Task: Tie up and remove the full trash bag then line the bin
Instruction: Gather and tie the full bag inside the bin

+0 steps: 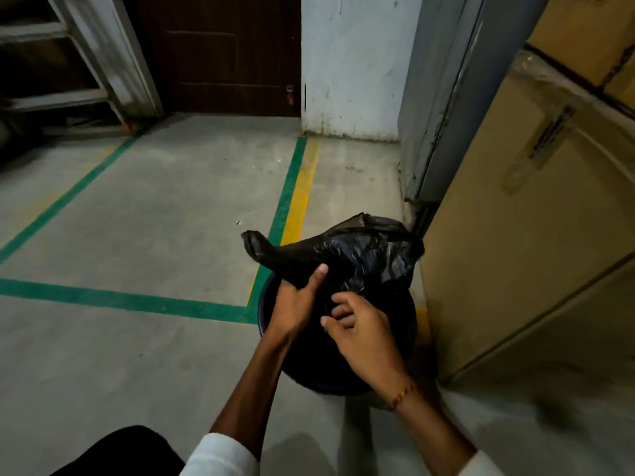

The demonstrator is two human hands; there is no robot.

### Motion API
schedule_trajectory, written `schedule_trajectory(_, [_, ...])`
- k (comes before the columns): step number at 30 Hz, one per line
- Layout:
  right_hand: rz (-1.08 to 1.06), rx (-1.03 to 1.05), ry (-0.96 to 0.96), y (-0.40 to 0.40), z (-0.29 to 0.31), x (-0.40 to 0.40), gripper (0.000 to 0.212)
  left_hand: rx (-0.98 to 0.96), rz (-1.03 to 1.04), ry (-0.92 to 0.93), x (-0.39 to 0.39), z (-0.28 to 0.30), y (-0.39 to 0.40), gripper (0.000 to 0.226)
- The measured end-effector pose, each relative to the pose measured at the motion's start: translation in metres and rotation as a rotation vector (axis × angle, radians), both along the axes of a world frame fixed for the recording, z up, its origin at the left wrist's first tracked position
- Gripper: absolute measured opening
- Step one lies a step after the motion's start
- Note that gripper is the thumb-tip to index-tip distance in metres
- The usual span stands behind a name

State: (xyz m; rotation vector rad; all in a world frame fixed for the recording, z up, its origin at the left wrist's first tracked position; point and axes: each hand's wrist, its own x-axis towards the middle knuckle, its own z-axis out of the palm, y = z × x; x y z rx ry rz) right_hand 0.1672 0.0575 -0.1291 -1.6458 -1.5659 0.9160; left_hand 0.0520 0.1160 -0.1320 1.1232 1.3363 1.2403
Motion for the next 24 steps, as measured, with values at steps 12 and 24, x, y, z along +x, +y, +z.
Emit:
schedule_trajectory(12, [0.136, 0.001, -0.027, 0.037, -0.004, -0.01, 0.042, 0.065, -0.391, 0.414, -0.008, 0.011, -0.012, 0.049])
schedule_trajectory(24, [-0.168, -0.092, 0.355, 0.039, -0.005, -0.01, 0.011, 0.057, -0.575, 0.708, -0.061, 0.009, -0.004, 0.098])
